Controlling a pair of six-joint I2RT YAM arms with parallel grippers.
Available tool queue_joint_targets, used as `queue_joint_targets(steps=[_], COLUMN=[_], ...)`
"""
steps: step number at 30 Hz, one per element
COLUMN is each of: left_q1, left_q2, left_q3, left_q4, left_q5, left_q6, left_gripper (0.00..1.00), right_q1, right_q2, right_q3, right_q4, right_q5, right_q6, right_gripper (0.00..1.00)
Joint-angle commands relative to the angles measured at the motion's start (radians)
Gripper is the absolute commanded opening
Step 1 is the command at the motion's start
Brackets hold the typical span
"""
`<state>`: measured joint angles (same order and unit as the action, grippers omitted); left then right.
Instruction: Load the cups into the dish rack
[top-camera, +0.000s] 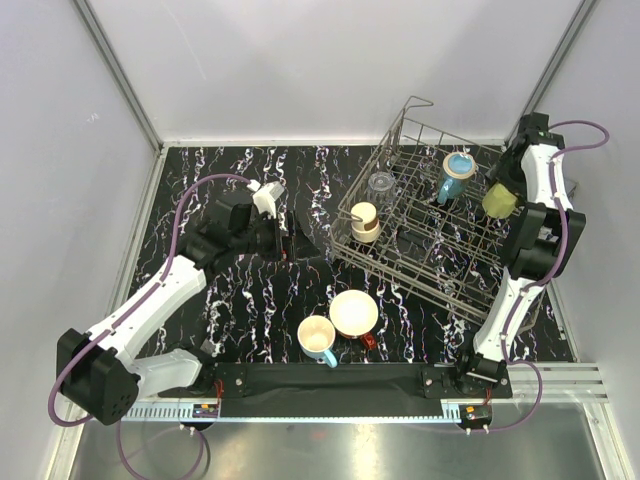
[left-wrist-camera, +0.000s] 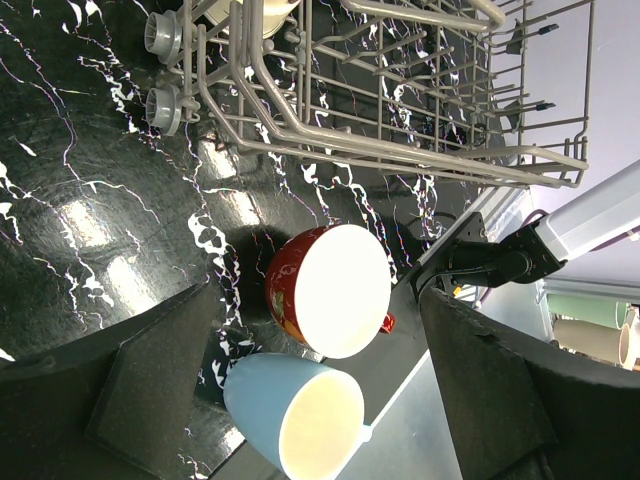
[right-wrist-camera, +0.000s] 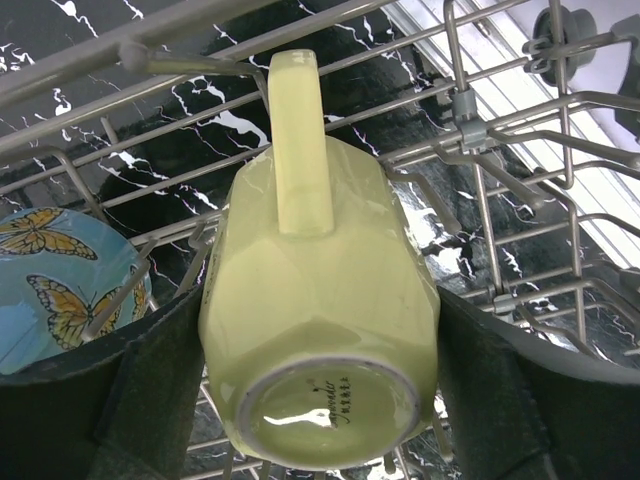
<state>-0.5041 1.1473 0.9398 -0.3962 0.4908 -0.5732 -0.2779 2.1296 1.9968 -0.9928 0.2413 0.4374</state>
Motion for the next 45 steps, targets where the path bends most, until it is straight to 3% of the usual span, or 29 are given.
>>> queue_joint_targets(steps=[1,3,17,22,24,27,33,36,42,45], left_q1=[0.006,0.006,0.006,0.006,0.006,0.004,-0.025,-0.086,-0.119,-0.149], left_q2=[-0.001,-0.001,-0.021,-0.026,-0.024,-0.026,-0.023,-0.026,-0.115,-0.184], left_q3=[-0.001,-0.002,-0.006,-0.004,-0.006,-0.004,0.011,0.046,0.025,0.002], left_q4=[0.04,0.043,0.037,0.033,0.031,0.031,-0.007,-0.076,-0.223,-0.308], left_q5=[0.025,0.023,-0.024,-0.044,-0.043,-0.052,-0.109,-0.223,-0.236,-0.311], left_q6=[0.001,0.001,0.026,0.039,0.044,0.049,0.075,0.101,0.064,0.026], left_gripper=[0.9,0.9,0.9,0.88,0.86,0.85,0.84,0.84,0.79,0.77], right_q1=[-0.003,-0.003,-0.001,0.017,0.023,0.104,0.324,0.379,0.43,0.43], right_q2=[-0.06,-0.08,-0.243,-0.459,-0.572,-0.735,-1.005,-1.137,-1.296,-1.324], right_q3=[-0.024,-0.033,-0.013,-0.174,-0.281,-0.448,-0.689,-0.766,-0.826,-0.837], right_q4=[0.0,-0.007,-0.167,-0.144,-0.129,-0.087,-0.061,-0.059,-0.115,-0.132], right_q5=[0.001,-0.004,0.004,-0.092,-0.208,-0.327,-0.396,-0.431,-0.499,-0.516], right_q6=[-0.011,-0.02,-0.066,-0.014,0.01,0.055,0.198,0.253,0.297,0.294], right_gripper=[0.9,1.0,1.0,1.0,1.0,1.0,1.0,1.0,1.0,1.0])
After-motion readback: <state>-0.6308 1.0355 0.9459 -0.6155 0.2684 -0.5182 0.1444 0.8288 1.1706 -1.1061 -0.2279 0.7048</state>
